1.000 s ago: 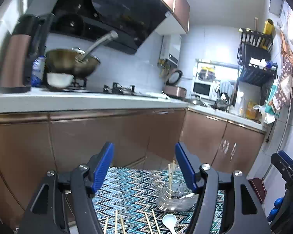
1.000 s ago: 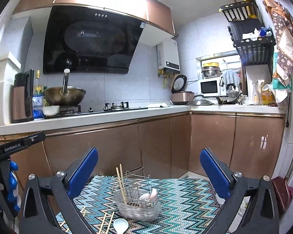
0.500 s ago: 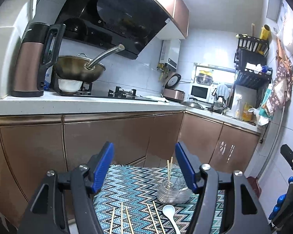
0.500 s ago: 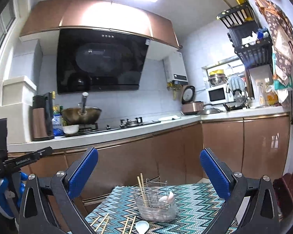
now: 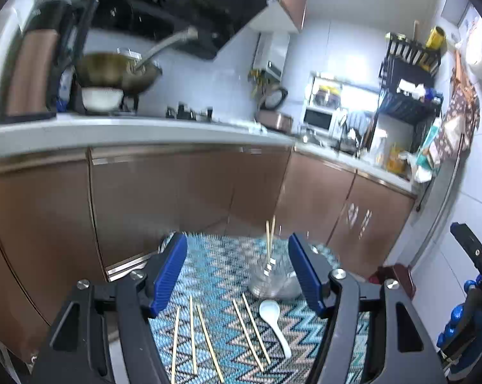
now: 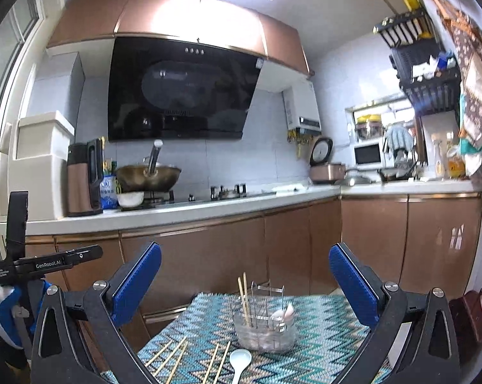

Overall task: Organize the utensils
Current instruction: 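Open both tools and lift them away from the basket, then grasp a third chopstick with the left tool while the right tool grasps a white spoon, then lower the chopstick into the wire basket with the left tool while the right tool drops the spoon in, then open both tools and move them back toward the loose chopsticks, then grasp a wooden chopstick with the left tool while the right tool grasps another chopstick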

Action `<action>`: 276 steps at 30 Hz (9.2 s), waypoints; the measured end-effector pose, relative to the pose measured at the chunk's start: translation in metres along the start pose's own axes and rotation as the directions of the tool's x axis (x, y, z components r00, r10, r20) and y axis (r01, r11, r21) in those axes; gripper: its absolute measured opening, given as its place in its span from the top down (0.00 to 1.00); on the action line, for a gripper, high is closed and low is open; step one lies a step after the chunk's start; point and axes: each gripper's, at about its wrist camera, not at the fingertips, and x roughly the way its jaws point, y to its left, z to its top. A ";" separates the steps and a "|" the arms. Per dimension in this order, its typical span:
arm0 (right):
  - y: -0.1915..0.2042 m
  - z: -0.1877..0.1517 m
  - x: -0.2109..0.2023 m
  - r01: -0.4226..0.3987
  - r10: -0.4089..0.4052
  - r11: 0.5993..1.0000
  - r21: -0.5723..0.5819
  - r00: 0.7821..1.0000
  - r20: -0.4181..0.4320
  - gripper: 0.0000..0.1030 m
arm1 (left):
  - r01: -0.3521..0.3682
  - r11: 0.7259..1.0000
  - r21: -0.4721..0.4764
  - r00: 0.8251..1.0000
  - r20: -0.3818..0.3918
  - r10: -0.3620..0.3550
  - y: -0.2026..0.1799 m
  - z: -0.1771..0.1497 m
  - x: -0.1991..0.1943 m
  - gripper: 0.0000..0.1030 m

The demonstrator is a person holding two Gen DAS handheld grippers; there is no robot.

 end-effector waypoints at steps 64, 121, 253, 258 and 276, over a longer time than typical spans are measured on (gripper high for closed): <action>-0.047 -0.262 0.289 -0.112 0.296 0.949 0.294 0.630 -0.718 0.68 | -0.084 0.994 -0.076 0.662 -0.749 -0.001 0.097 -0.128 0.296 0.74; -0.032 -0.220 0.225 -0.168 0.264 0.964 0.205 0.701 -0.663 0.93 | -0.098 0.995 -0.030 0.667 -0.744 0.043 0.089 -0.123 0.286 0.93; 0.011 -0.018 0.000 0.184 -0.189 0.982 0.044 0.966 0.174 0.00 | -0.263 0.963 0.049 0.905 0.359 0.229 -0.042 0.013 -0.049 0.40; 0.017 -0.020 -0.008 0.133 -0.136 0.991 0.029 0.979 0.152 0.00 | -0.284 0.958 0.020 0.902 0.344 0.261 -0.030 0.010 -0.064 0.39; 0.007 -0.083 0.066 -0.011 0.027 0.995 0.096 0.986 -0.166 0.01 | -0.277 0.961 -0.026 0.961 -0.031 0.276 0.023 -0.038 0.027 0.39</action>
